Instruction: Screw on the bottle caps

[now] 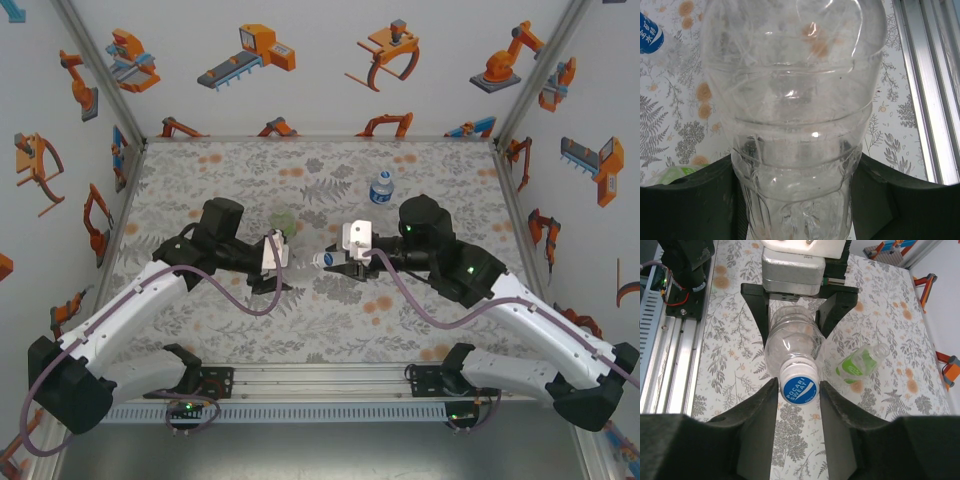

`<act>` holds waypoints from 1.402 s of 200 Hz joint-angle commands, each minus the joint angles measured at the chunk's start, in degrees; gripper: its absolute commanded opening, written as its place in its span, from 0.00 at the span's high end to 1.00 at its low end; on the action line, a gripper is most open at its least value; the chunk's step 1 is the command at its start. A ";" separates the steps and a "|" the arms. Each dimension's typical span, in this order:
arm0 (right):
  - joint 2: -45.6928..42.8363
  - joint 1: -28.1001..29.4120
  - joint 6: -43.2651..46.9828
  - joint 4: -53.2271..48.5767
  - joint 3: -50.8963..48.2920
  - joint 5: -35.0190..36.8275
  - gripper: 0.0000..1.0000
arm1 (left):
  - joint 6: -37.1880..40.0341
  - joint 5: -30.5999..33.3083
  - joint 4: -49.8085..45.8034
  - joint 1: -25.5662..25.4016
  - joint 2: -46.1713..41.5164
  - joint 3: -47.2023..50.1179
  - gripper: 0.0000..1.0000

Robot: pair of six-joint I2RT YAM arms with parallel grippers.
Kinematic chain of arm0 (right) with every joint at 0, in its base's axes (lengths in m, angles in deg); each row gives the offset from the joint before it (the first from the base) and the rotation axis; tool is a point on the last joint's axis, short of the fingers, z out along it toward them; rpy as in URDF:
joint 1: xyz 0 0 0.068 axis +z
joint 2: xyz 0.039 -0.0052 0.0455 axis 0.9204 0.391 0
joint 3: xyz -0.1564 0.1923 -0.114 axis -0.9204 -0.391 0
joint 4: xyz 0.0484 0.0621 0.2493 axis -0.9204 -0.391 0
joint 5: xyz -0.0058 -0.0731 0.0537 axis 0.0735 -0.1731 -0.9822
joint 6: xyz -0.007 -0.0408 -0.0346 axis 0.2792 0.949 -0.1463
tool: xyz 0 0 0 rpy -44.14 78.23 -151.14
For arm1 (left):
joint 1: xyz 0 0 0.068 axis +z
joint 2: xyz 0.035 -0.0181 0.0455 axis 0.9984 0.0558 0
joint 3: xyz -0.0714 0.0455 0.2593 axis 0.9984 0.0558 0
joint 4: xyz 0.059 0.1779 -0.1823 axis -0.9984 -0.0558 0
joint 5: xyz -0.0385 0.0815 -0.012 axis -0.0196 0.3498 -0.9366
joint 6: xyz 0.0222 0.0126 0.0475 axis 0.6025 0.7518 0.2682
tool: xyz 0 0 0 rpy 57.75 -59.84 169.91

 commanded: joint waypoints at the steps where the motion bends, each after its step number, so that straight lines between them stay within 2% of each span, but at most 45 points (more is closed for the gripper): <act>1: 0.21 -0.13 0.66 0.88 -0.73 -0.79 0.65 | 1.08 -2.59 -1.19 -0.28 0.12 -2.16 1.00; 23: 0.56 -0.11 -2.63 0.91 -0.79 0.46 0.74 | 0.90 -2.58 -1.23 -0.30 0.00 -2.18 1.00; 39: 0.74 -0.13 -9.97 2.53 -0.99 3.58 0.78 | 0.71 -2.47 -1.25 -0.26 -0.07 -2.18 1.00; 66: 1.75 -0.12 -35.10 5.43 -1.54 16.01 0.87 | 0.54 -2.21 -1.26 -0.33 0.03 -2.34 1.00; 105: 2.19 -0.14 -71.15 -4.05 0.85 28.29 0.95 | -1.96 0.02 0.95 -0.33 -0.13 -1.79 1.00; 128: 2.87 -0.19 -90.46 -7.73 0.31 29.81 1.00 | -2.76 0.64 2.14 -0.28 -0.35 -1.45 1.00; 148: 3.81 -0.21 -97.54 -3.92 -1.73 26.37 1.00 | -3.10 0.87 2.28 -0.33 -0.36 -1.42 1.00; 167: 4.43 -0.23 -97.52 -2.99 -1.72 26.09 1.00 | -3.44 0.78 2.28 -0.33 -0.70 -1.25 1.00; 189: 4.18 -0.28 -93.14 -3.16 -0.35 27.62 1.00 | -3.37 1.09 2.25 -0.24 -1.17 -1.13 1.00; 202: 3.78 -0.38 -89.31 -3.35 0.66 28.60 0.94 | -3.34 1.05 2.26 -0.30 -1.33 -1.08 1.00; 211: 3.42 -0.40 -85.61 -3.48 1.46 29.05 0.86 | -3.30 1.09 2.17 -0.32 -1.36 -1.13 1.00; 235: 2.07 -0.43 -73.62 -3.08 3.23 29.50 0.67 | -3.12 1.01 2.07 -0.31 -1.54 -0.95 1.00; 280: -0.35 -0.44 -39.51 -0.07 4.17 16.83 0.53 | -2.45 0.05 1.91 -0.42 -1.17 -0.81 1.00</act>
